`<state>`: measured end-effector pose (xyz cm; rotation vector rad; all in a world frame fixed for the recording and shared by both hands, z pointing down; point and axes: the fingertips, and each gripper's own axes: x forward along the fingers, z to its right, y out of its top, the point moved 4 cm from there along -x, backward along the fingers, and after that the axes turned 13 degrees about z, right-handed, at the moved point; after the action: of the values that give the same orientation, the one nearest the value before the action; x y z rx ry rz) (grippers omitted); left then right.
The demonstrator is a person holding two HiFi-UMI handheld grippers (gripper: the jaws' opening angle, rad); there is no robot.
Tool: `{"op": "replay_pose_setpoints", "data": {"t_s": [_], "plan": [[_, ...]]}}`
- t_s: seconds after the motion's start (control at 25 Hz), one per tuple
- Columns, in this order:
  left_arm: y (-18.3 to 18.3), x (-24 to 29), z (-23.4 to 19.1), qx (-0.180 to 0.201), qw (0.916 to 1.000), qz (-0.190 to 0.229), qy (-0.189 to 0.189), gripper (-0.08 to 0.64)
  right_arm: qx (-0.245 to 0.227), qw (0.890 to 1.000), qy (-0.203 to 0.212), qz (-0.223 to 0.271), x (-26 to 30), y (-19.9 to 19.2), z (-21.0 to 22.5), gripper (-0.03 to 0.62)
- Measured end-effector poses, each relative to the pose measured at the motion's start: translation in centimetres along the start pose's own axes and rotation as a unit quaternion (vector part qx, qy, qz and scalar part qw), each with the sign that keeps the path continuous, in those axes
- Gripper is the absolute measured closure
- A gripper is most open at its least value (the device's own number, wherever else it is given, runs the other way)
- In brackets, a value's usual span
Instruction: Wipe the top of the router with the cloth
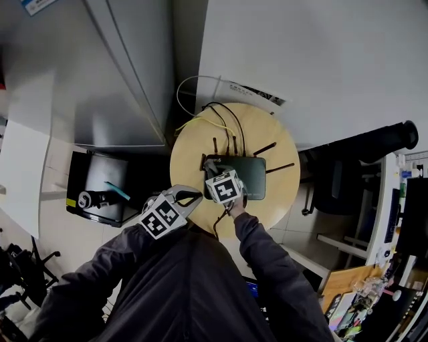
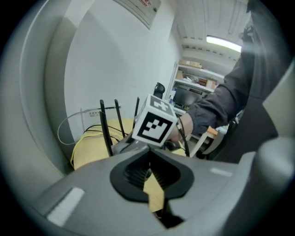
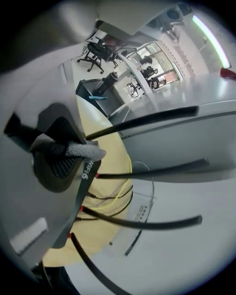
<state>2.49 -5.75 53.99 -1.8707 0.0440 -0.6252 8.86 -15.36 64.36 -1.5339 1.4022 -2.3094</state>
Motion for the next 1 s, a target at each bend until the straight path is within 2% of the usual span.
{"op": "replay_pose_setpoints", "data": {"t_s": [0.08,0.2,0.36,0.56,0.72,0.84,1.0], "plan": [[-0.1,-0.4,0.0,-0.003,1.0,0.0,0.005,0.56,-0.003,1.0,0.008,-0.013,0.9,-0.4,-1.0,0.555],[-0.4,-0.8,-0.1,-0.003,0.9999,-0.001,0.01,0.56,-0.003,0.999,-0.007,-0.031,0.7,-1.8,0.2,0.555],[-0.6,-1.3,-0.6,-0.002,0.9999,-0.001,0.014,0.56,0.032,0.997,-0.061,-0.036,-2.4,-4.3,6.0,0.555],[-1.2,-1.8,-0.8,0.002,0.9999,-0.008,0.012,0.56,0.092,0.982,-0.156,-0.056,-8.7,-9.5,14.9,0.555],[-1.4,-2.0,-1.2,0.013,0.9997,-0.016,0.013,0.56,0.118,0.976,-0.176,-0.058,-10.7,-10.9,17.3,0.555],[-1.3,-1.8,-1.2,0.026,0.9994,-0.02,0.013,0.56,0.09,0.983,-0.159,-0.034,-10.3,-9.0,14.8,0.555],[-1.4,-1.6,-1.2,0.03,0.9992,-0.022,0.012,0.56,0.045,0.996,-0.07,-0.018,-6.4,-5.9,6.7,0.555]]}}
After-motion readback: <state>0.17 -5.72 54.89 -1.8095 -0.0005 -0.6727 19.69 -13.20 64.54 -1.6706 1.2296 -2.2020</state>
